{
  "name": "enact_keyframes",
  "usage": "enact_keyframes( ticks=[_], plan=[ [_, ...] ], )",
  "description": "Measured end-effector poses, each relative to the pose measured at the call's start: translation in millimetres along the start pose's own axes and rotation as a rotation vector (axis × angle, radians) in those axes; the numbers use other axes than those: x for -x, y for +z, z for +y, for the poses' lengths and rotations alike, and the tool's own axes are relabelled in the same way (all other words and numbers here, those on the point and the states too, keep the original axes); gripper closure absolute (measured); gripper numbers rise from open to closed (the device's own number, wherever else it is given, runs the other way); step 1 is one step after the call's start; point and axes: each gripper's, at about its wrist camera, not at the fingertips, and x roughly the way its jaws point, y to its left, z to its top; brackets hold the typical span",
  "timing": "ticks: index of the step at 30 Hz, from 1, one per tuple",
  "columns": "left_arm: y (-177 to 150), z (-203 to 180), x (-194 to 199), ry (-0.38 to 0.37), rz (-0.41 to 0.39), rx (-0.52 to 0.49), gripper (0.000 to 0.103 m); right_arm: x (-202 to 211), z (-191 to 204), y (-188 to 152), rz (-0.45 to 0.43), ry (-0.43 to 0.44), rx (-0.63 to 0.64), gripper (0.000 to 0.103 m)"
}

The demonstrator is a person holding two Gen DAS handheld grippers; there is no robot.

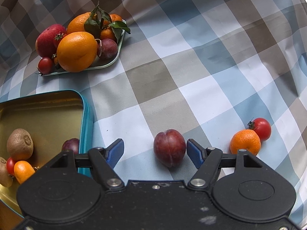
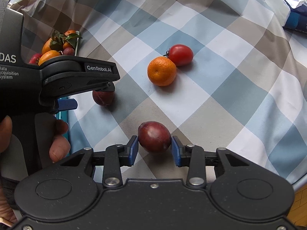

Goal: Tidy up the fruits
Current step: 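Close the left gripper on the second dark red plum, then carry both plums in the left and right grippers over the gold tray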

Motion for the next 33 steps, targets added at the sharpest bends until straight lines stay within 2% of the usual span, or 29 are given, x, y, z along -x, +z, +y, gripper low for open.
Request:
enact_keyframes(
  ticks=[6, 8, 9, 10, 18, 26, 30, 33],
  plan=[
    [0, -9, -14, 0.019, 0.009, -0.028, 0.034, 4, -3, 0, -0.002, 0.001, -0.002, 0.056],
    [0, -7, -12, -0.023, 0.019, -0.009, 0.049, 5, -3, 0, -0.004, 0.002, -0.002, 0.056],
    [1, -7, -11, -0.047, 0.027, -0.002, 0.065, 6, -3, 0, -0.006, 0.002, -0.003, 0.056],
    [2, -7, -9, -0.057, 0.035, 0.007, 0.066, 5, -3, 0, -0.009, 0.002, -0.004, 0.056],
    [2, 2, -5, -0.036, 0.07, 0.034, 0.067, 5, -7, 1, -0.004, -0.014, -0.02, 0.056],
    [5, 18, 25, -0.044, 0.037, 0.059, 0.067, 6, -13, 3, -0.01, -0.022, -0.037, 0.056],
    [2, 28, 32, 0.01, 0.057, 0.062, 0.067, 5, -16, 4, -0.005, -0.022, -0.05, 0.056],
    [0, 39, 39, 0.036, 0.041, 0.083, 0.067, 4, -17, 5, 0.001, -0.02, -0.051, 0.056]
  ],
)
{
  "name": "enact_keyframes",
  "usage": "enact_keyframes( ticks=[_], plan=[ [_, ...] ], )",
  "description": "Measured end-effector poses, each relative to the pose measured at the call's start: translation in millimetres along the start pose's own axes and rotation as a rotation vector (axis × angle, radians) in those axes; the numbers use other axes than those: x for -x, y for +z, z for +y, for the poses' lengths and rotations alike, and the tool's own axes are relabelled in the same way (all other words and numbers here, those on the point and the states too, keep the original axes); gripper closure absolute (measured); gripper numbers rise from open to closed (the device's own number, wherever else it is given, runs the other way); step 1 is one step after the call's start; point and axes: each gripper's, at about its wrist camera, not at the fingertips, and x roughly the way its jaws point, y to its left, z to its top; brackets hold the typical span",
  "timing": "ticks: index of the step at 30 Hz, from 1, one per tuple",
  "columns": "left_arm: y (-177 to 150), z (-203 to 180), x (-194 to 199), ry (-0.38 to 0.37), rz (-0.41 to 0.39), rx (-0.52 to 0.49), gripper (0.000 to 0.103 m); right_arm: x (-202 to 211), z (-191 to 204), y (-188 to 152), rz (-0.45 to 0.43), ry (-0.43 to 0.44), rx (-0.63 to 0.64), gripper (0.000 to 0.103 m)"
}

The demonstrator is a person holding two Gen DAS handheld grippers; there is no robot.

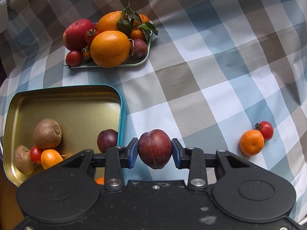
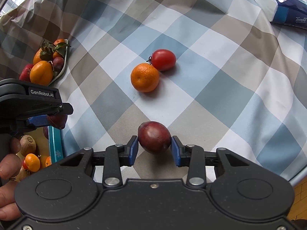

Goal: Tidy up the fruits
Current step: 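Carry both plums in the left and right grippers over the gold tray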

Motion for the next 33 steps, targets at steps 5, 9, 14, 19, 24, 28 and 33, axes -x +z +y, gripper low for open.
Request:
enact_keyframes(
  ticks=[5, 9, 14, 19, 24, 28, 33],
  plan=[
    [3, 18, 13, -0.014, -0.04, 0.047, 0.067, -1, 3, -1, -0.001, 0.0, 0.017, 0.056],
    [4, 29, 16, 0.03, -0.053, 0.075, 0.067, 1, 4, -1, -0.008, 0.001, 0.029, 0.056],
    [4, 42, 14, 0.033, -0.04, 0.116, 0.067, 1, 6, -2, -0.01, -0.007, 0.036, 0.056],
    [3, 52, 17, 0.045, -0.045, 0.124, 0.067, 3, 11, -4, -0.017, -0.011, 0.055, 0.056],
    [4, 69, 16, 0.088, -0.047, 0.143, 0.067, 5, 19, -4, -0.022, -0.009, 0.073, 0.056],
    [5, 88, 15, 0.118, -0.045, 0.167, 0.067, 6, 29, -4, -0.026, 0.005, 0.095, 0.056],
    [6, 111, 11, 0.143, -0.033, 0.198, 0.067, 4, 46, -3, -0.025, 0.022, 0.118, 0.056]
  ],
)
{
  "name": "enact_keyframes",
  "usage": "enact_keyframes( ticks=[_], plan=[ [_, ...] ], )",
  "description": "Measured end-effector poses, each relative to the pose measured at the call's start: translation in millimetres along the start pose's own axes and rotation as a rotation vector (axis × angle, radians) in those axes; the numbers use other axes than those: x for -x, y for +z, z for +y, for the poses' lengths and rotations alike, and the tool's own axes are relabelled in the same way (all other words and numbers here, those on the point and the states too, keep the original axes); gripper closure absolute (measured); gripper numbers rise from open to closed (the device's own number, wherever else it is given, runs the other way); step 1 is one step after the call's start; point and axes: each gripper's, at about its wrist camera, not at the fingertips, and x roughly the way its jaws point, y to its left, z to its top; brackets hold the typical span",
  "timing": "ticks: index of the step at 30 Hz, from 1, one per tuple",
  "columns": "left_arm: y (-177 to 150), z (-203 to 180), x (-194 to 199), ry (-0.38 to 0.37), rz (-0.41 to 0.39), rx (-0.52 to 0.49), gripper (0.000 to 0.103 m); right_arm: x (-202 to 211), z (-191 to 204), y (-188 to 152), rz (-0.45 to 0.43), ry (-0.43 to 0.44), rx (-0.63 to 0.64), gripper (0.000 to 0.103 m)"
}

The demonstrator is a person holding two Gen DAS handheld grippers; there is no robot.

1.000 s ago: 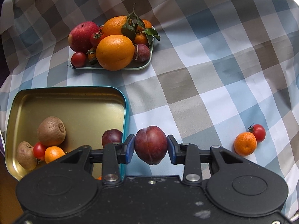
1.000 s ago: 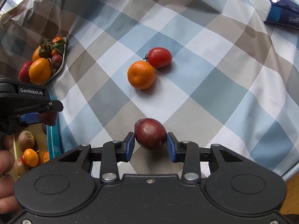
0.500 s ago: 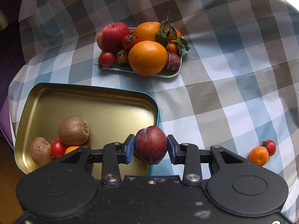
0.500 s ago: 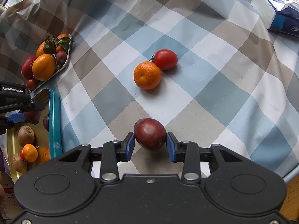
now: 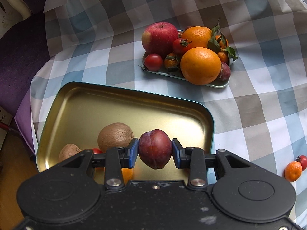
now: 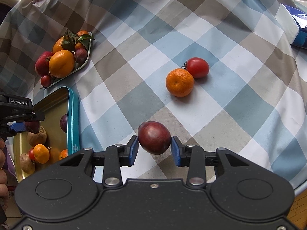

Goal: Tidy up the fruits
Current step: 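Carry both plums in the left and right grippers over the gold tray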

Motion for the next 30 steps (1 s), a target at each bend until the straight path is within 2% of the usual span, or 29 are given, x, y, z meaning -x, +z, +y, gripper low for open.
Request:
enact_keyframes(
  ticks=[6, 11, 16, 19, 23, 30],
  plan=[
    [12, 31, -6, 0.045, -0.004, 0.033, 0.067, -6, 22, 1, 0.013, 0.017, 0.032, 0.056],
    [34, 62, -14, 0.072, 0.01, 0.076, 0.067, -14, 40, 1, 0.03, 0.026, 0.055, 0.056],
    [54, 97, -30, 0.126, 0.038, 0.116, 0.067, -16, 56, 2, 0.032, 0.038, 0.074, 0.056],
    [53, 114, -41, 0.122, 0.064, 0.166, 0.067, -18, 65, 3, 0.033, 0.039, 0.079, 0.056],
    [49, 117, -50, 0.112, 0.078, 0.168, 0.067, -18, 82, 9, 0.022, 0.042, 0.106, 0.056],
    [49, 111, -42, 0.101, 0.006, 0.109, 0.067, -13, 124, 22, -0.021, 0.09, 0.18, 0.056]
  ],
)
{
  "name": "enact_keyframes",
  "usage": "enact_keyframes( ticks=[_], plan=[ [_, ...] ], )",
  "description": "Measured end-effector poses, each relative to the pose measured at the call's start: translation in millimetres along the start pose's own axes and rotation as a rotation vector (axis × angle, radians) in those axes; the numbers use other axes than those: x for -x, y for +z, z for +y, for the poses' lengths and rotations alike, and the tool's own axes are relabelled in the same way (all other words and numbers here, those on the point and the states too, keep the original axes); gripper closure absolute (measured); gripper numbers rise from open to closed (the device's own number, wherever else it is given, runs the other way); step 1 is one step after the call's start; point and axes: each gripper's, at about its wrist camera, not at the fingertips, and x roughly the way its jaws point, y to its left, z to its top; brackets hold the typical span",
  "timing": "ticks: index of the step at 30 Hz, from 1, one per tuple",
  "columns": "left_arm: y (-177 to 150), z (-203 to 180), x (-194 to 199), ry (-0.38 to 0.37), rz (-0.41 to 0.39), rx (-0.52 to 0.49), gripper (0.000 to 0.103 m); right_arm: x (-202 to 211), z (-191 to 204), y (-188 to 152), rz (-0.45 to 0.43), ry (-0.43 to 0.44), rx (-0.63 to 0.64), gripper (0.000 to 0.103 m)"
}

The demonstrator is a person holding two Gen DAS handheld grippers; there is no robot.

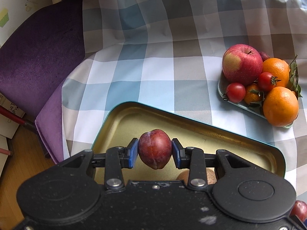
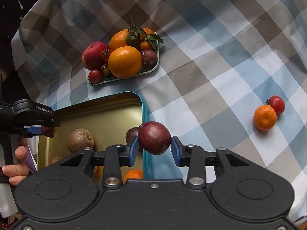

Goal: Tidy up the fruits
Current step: 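Carry both plums in the left and right grippers over the gold tray, then open the right gripper to drop its plum in the tray while the left releases its plum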

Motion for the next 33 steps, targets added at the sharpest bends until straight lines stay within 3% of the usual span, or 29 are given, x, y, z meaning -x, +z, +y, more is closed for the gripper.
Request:
enact_keyframes(
  ticks=[9, 21, 27, 29, 31, 33],
  plan=[
    [0, 10, -12, -0.06, 0.062, 0.048, 0.067, -15, 49, 15, -0.009, 0.031, 0.097, 0.056],
    [-7, 10, -20, -0.059, 0.104, 0.056, 0.066, -38, 87, 42, 0.0, 0.002, 0.175, 0.056],
    [-9, 11, -23, -0.045, 0.115, 0.061, 0.066, -53, 100, 48, 0.048, -0.018, 0.206, 0.056],
    [-9, 12, -21, -0.031, 0.108, 0.064, 0.058, -55, 100, 47, 0.062, -0.013, 0.203, 0.056],
    [-8, 12, -20, -0.024, 0.096, 0.064, 0.041, -54, 99, 47, 0.06, -0.008, 0.2, 0.056],
    [-9, 11, -19, -0.021, 0.094, 0.058, 0.041, -52, 99, 47, 0.056, -0.008, 0.2, 0.056]
  ],
)
